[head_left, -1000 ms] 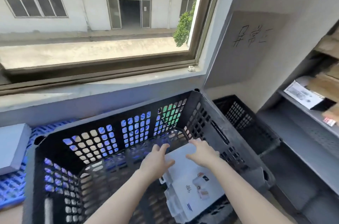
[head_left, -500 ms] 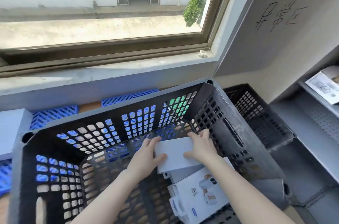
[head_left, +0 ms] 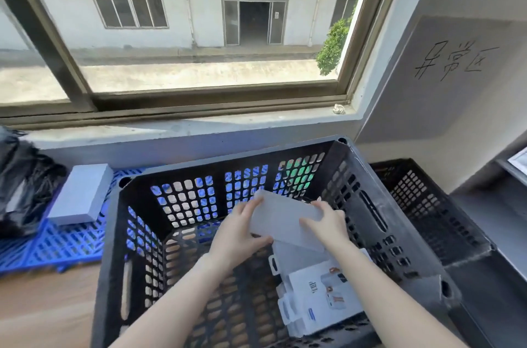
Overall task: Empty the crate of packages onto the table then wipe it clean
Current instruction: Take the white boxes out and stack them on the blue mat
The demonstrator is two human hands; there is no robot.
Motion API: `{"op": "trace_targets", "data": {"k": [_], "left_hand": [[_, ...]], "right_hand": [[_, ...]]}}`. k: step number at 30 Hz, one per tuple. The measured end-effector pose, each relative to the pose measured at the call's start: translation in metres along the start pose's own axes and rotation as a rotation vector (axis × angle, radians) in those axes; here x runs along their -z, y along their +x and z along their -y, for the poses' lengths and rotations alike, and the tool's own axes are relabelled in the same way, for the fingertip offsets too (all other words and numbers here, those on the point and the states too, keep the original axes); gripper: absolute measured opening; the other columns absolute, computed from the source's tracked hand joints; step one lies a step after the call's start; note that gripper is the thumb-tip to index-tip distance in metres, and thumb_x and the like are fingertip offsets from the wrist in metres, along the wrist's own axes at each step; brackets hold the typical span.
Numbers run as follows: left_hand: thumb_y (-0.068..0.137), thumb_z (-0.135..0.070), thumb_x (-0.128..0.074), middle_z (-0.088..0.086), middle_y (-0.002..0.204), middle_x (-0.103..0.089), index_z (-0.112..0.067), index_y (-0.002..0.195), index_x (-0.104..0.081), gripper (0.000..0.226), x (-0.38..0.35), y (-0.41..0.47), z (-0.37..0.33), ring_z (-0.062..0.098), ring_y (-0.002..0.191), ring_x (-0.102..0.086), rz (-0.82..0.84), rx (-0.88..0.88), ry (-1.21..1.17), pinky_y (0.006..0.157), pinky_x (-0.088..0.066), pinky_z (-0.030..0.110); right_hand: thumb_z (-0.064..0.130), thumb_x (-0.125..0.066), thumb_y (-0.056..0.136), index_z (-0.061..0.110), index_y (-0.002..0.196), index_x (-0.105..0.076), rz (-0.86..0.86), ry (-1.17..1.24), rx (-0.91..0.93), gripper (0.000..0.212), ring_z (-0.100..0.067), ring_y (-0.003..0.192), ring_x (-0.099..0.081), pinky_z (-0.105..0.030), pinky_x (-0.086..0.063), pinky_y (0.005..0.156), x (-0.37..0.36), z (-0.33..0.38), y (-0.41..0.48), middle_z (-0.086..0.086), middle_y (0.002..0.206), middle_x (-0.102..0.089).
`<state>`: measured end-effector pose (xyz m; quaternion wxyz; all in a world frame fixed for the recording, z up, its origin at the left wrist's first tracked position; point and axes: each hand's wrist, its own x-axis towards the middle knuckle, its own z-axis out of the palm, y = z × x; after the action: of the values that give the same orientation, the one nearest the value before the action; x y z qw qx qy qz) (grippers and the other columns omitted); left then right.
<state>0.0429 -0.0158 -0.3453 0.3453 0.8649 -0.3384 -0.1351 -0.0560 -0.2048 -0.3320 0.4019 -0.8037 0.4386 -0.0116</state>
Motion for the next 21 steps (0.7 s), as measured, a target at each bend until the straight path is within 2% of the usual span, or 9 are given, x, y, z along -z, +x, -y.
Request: {"op": "trace_targets", "data": {"k": [3,5,7,9,12,16,18,21], "left_hand": [[0.074,-0.034,-0.076,-0.002,0.125,-0.051,-0.030,0.144,-0.038,0.080,0.018,-0.018,-0.013,0.018,0.111,-0.053,-0.145,-0.090,0.014,0.084,-0.041,0.026],[0.072,-0.030,-0.078,-0.003,0.127,-0.054,-0.029,0.143,-0.040,0.080,0.033,-0.030,-0.021,0.017,0.113,-0.052,-0.213,-0.138,0.008,0.086,-0.039,0.026],[0.071,-0.030,-0.079,-0.007,0.130,-0.056,-0.034,0.142,-0.039,0.081,0.052,-0.043,-0.030,0.016,0.114,-0.053,-0.261,-0.182,-0.028,0.092,-0.045,0.033],[0.070,-0.029,-0.078,-0.009,0.130,-0.056,-0.034,0.140,-0.041,0.079,0.074,-0.057,-0.038,0.015,0.115,-0.054,-0.317,-0.216,-0.088,0.092,-0.050,0.042],[0.072,-0.021,-0.083,-0.007,0.123,-0.053,-0.028,0.136,-0.051,0.073,0.110,-0.079,-0.046,0.013,0.115,-0.053,-0.453,-0.249,-0.157,0.092,-0.054,0.040],[0.071,-0.016,-0.086,0.001,0.116,-0.040,-0.029,0.139,-0.052,0.077,0.160,-0.103,-0.038,0.015,0.111,-0.048,-0.613,-0.202,-0.191,0.094,-0.051,0.020],[0.071,-0.018,-0.086,0.001,0.118,-0.037,-0.030,0.142,-0.049,0.081,0.185,-0.113,-0.028,0.015,0.115,-0.046,-0.659,-0.167,-0.196,0.099,-0.049,0.027],[0.069,-0.018,-0.086,-0.003,0.123,-0.040,-0.031,0.143,-0.047,0.085,0.221,-0.126,-0.006,0.013,0.119,-0.042,-0.731,-0.138,-0.146,0.103,-0.043,0.033]], "right_hand": [[0.032,-0.066,0.084,0.030,0.134,-0.047,-0.055,0.116,0.067,0.054,-0.023,0.091,-0.047,-0.040,-0.047,0.094,0.009,0.009,-0.028,-0.009,0.122,-0.034],[0.032,-0.068,0.083,0.030,0.133,-0.048,-0.073,0.189,0.117,0.053,-0.023,0.093,-0.047,-0.039,-0.049,0.091,0.017,0.014,-0.049,-0.006,0.117,-0.033],[0.032,-0.069,0.082,0.031,0.130,-0.050,-0.080,0.252,0.179,0.051,-0.021,0.094,-0.048,-0.043,-0.051,0.090,0.023,0.020,-0.069,-0.005,0.115,-0.033],[0.032,-0.070,0.081,0.034,0.122,-0.054,-0.086,0.314,0.243,0.044,-0.019,0.094,-0.049,-0.046,-0.054,0.086,0.029,0.029,-0.087,-0.004,0.114,-0.034],[0.030,-0.069,0.083,0.037,0.112,-0.054,-0.081,0.397,0.336,0.033,-0.013,0.092,-0.050,-0.040,-0.052,0.082,0.029,0.056,-0.109,-0.002,0.116,-0.038],[0.035,-0.071,0.079,0.048,0.096,-0.052,-0.019,0.465,0.451,0.029,-0.018,0.101,-0.055,-0.049,-0.056,0.079,0.008,0.111,-0.133,0.003,0.115,-0.051],[0.034,-0.072,0.080,0.046,0.096,-0.051,0.018,0.484,0.473,0.029,-0.021,0.103,-0.056,-0.044,-0.059,0.071,-0.009,0.138,-0.144,0.001,0.115,-0.054],[0.030,-0.071,0.082,0.035,0.106,-0.053,0.081,0.520,0.483,0.031,-0.023,0.105,-0.055,-0.039,-0.060,0.059,-0.041,0.177,-0.156,-0.002,0.117,-0.053]]}}
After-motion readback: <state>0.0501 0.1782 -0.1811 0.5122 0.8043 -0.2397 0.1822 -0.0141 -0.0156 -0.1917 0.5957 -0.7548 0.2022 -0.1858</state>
